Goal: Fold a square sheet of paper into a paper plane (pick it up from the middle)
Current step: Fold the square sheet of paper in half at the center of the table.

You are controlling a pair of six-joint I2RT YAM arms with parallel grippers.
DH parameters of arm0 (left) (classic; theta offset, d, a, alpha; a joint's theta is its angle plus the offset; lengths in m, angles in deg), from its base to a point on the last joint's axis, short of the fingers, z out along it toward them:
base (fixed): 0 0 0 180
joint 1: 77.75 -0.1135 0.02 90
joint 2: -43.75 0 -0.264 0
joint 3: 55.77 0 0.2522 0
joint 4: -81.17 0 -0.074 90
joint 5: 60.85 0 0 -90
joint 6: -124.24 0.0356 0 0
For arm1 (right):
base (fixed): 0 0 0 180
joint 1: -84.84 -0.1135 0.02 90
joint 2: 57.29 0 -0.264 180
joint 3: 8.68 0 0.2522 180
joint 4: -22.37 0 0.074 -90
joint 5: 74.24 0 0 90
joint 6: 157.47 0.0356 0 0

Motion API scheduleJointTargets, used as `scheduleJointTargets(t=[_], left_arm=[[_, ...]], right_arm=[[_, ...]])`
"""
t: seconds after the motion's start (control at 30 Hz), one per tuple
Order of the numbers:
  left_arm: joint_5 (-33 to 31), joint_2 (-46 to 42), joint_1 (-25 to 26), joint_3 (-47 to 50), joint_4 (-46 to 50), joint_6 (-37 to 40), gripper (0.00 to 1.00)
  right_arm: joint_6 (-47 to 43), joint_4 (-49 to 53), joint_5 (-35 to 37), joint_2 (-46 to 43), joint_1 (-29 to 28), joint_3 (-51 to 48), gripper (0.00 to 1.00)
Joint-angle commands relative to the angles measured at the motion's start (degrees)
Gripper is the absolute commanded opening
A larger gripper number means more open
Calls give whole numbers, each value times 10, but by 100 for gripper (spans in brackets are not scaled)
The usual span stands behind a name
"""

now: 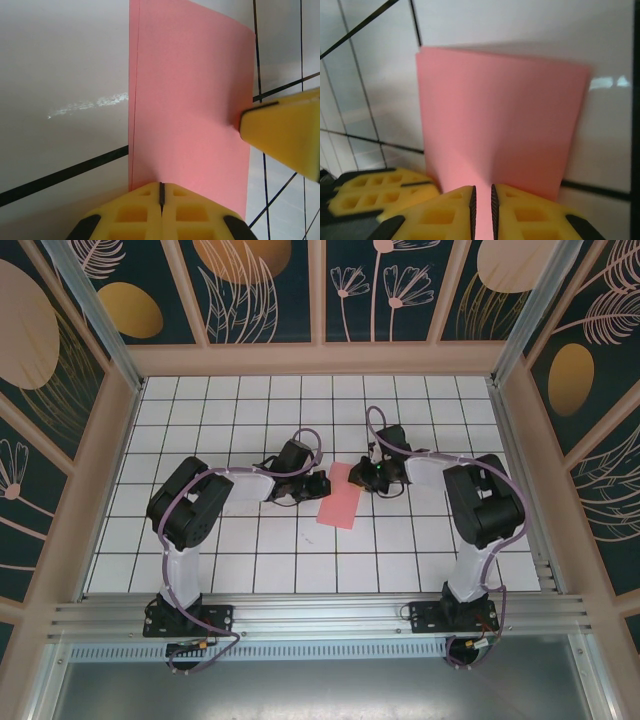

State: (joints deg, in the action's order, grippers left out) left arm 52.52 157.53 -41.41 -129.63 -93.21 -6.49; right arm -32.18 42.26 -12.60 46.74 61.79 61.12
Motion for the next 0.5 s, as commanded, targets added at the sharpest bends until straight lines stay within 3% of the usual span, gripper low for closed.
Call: scheduleJointTargets(t=[0.0, 0.33, 0.47], left_arm=[[-19, 11, 2, 21, 70, -1, 7], [-19, 13, 3, 21, 73, 1, 7], [-22, 10, 3, 23, 74, 1, 7]], right_arm=[[21, -23, -20, -43, -19, -31, 19], [46, -60, 6, -16, -34, -99, 18], [39, -47, -2, -60, -41, -100, 18]])
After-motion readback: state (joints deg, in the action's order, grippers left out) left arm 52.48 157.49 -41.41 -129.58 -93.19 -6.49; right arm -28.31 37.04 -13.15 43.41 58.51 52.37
